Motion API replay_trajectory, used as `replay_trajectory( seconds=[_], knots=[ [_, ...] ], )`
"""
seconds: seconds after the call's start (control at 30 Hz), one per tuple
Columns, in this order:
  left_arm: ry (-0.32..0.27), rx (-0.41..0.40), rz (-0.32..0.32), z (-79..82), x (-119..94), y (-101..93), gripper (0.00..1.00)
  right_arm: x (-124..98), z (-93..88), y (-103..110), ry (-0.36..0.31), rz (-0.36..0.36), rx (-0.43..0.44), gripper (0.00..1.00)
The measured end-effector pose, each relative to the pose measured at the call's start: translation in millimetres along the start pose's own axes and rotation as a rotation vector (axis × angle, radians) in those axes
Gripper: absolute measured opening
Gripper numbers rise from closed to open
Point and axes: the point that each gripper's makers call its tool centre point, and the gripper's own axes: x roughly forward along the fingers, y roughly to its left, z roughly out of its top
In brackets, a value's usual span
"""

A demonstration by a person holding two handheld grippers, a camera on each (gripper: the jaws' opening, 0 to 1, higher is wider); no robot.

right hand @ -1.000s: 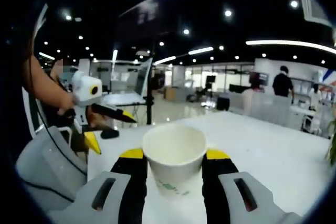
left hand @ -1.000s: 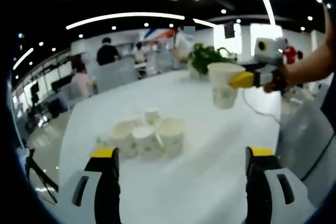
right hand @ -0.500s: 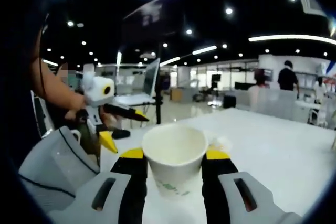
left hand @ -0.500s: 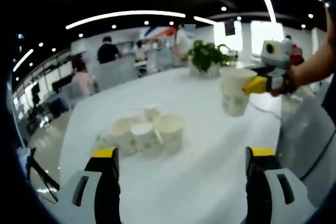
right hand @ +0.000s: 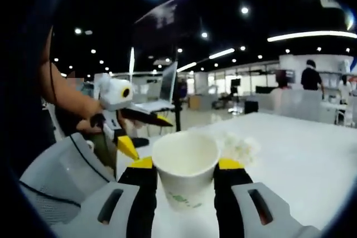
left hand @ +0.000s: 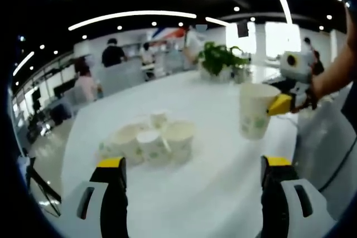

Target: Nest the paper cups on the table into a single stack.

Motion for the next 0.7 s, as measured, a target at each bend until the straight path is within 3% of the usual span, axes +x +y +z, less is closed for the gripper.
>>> replay_trajectory(
  seconds=[0.2,0.43,0.7],
  knots=[
    [-0.002,0.000,-0.006,1.0,0.7,-3.2,0.99,6.7,-16.4,3.7,0.016,-0.003,0.007,0.36],
    [0.000,-0.009,-0.002,-2.4,-0.9,-2.4,0.99,5.7,-36.8,-8.2,0.036,-0.046,0.054,0.35],
    [0.003,-0.018,-0.001,-5.3,-1.8,-3.9,0.99,4.7,-53.6,-4.3,0.078,-0.036,0.058,0.35]
  ],
)
